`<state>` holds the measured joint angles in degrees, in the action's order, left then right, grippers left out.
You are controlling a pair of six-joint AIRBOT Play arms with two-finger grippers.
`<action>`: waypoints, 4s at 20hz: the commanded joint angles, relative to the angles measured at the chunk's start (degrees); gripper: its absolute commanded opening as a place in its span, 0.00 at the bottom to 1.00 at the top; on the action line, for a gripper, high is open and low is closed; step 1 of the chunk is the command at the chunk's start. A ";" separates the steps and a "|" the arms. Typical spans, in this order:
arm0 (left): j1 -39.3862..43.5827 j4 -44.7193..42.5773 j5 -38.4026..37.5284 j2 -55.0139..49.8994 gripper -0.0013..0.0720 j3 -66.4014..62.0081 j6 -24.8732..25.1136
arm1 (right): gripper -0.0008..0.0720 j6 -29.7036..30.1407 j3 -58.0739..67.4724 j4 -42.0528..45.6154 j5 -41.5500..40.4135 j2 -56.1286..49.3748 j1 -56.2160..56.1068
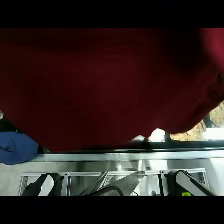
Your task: Fold the shirts.
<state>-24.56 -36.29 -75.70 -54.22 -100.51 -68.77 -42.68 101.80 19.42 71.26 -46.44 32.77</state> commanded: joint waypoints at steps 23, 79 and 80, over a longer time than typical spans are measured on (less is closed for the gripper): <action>21.97 -29.00 0.55 -58.95 0.03 -10.21 -9.62 | 0.03 -12.00 -6.62 33.62 -9.09 -41.62 -12.28; 21.05 -13.62 2.05 -38.77 0.03 40.11 -1.14 | 0.16 -14.14 -76.87 21.44 -0.39 -7.76 1.57; 21.05 -13.68 1.84 -38.77 0.03 40.11 -1.38 | 0.06 -14.86 -75.56 21.49 0.83 -6.19 1.73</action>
<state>-3.51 -49.89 -73.30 -93.03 -60.42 -69.95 -60.03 24.45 44.42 68.40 -53.47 34.35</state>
